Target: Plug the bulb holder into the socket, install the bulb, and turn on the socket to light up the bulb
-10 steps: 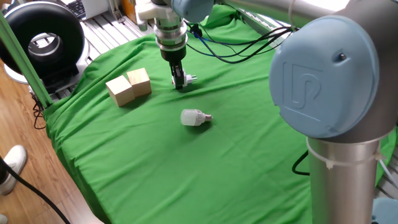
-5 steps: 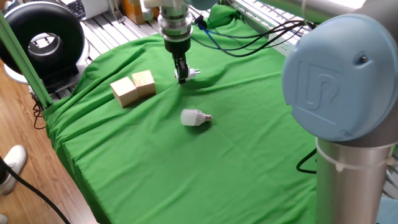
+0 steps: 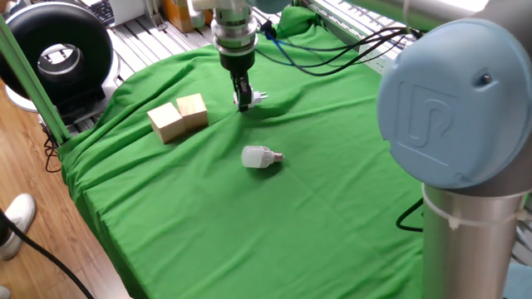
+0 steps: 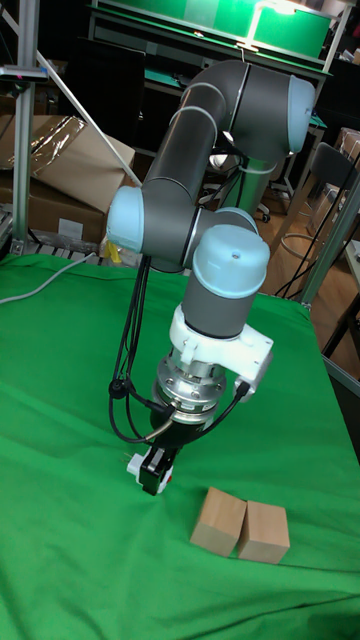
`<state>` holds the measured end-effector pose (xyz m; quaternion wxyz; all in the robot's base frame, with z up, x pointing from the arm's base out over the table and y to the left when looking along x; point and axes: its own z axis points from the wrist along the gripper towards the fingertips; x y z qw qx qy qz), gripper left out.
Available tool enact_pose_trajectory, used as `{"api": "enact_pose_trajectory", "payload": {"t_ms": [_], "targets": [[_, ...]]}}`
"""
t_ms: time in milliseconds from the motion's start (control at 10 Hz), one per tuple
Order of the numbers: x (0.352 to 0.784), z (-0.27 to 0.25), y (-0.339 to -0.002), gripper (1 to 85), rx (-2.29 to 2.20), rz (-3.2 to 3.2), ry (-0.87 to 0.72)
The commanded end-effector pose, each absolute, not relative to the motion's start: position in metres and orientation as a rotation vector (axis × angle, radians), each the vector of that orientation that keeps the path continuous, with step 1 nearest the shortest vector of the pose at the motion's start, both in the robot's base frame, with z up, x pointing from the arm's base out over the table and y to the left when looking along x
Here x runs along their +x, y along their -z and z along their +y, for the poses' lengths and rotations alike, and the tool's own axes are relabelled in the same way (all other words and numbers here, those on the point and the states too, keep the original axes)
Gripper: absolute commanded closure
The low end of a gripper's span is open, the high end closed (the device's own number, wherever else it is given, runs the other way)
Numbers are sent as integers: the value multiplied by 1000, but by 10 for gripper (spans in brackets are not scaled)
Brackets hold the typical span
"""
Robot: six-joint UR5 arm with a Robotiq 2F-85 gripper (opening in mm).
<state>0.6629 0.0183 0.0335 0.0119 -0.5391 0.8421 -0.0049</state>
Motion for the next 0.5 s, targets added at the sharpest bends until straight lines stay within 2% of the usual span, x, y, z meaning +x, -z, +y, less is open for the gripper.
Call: {"api": "enact_pose_trajectory", "payload": {"t_ms": [0,200,400], "targets": [[664,21,-31,710,-1678,2613,-13],[666,17,-27,693,-1688,2614,10],[661,19,-27,580,-1693,2623,-18]]}}
